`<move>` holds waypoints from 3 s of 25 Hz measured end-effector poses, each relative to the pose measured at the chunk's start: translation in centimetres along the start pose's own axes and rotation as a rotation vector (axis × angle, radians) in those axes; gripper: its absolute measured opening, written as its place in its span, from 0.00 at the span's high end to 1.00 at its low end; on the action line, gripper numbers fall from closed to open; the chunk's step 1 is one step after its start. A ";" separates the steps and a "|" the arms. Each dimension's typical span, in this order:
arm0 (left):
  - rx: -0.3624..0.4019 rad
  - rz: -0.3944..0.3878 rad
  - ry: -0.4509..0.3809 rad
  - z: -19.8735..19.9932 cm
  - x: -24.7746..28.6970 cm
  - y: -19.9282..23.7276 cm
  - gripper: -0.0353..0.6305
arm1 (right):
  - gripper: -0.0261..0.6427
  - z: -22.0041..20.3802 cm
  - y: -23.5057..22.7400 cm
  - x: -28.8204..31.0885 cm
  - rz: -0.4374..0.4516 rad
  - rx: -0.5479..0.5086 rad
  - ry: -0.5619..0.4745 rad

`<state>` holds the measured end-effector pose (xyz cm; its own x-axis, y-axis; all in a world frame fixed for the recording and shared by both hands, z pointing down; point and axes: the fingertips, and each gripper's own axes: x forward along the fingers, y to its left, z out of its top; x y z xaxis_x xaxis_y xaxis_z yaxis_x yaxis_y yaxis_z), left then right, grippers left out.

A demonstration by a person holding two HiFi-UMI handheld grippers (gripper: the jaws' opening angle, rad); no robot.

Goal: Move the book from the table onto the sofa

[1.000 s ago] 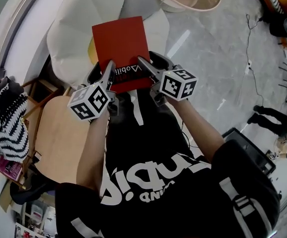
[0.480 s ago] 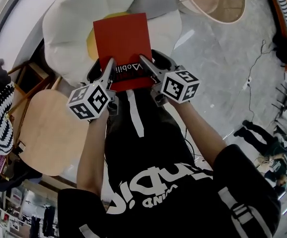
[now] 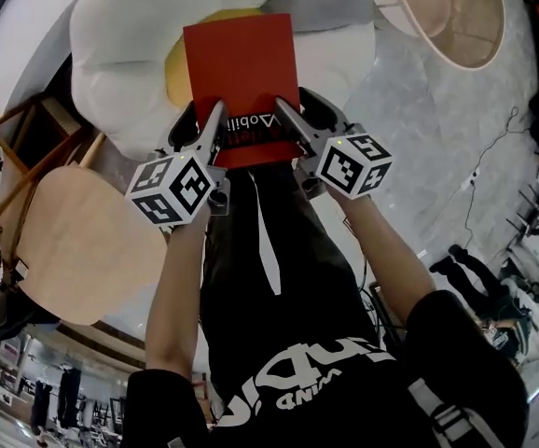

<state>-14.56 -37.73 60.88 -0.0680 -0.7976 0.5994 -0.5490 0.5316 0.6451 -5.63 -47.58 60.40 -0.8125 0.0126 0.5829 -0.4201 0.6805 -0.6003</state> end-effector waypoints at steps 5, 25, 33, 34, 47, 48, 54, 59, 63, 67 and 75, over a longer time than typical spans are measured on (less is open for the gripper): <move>-0.009 0.005 0.007 -2.7 2.3 3.0 0.63 | 0.64 -2.9 -2.6 2.3 -0.006 -0.006 0.013; -0.018 0.013 0.030 -11.8 13.7 14.8 0.63 | 0.64 -13.1 -13.9 13.1 -0.011 -0.008 0.066; -0.041 0.026 0.023 -13.9 16.3 18.1 0.63 | 0.64 -15.4 -16.6 16.3 0.004 -0.028 0.087; -0.041 0.026 0.022 -14.1 16.4 18.4 0.63 | 0.64 -15.7 -16.7 16.6 0.005 -0.027 0.088; -0.038 0.024 0.028 -14.6 18.0 21.2 0.63 | 0.64 -17.2 -17.9 19.4 -0.008 -0.027 0.105; -0.032 0.022 0.036 -14.8 18.1 21.4 0.63 | 0.64 -17.3 -18.0 19.6 -0.011 -0.036 0.112; -0.007 0.026 0.056 -15.6 18.7 21.9 0.64 | 0.64 -18.2 -18.6 20.1 -0.027 -0.068 0.141; -0.027 0.044 0.051 -15.6 19.6 21.5 0.64 | 0.64 -18.0 -19.6 19.9 -0.030 -0.063 0.157; -0.052 0.058 0.041 -15.4 19.7 22.0 0.64 | 0.64 -18.3 -19.6 20.2 -0.029 -0.059 0.162; -0.059 0.063 0.030 -15.6 19.6 22.5 0.64 | 0.64 -18.7 -19.4 20.5 -0.028 -0.066 0.168; -0.006 0.083 0.041 -15.4 19.3 22.4 0.64 | 0.65 -18.4 -19.5 20.3 -0.028 -0.050 0.172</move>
<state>-15.33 -36.82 94.26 -0.0785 -0.7385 0.6697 -0.5375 0.5971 0.5954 -6.49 -47.12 93.97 -0.7178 0.1151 0.6866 -0.4174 0.7182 -0.5567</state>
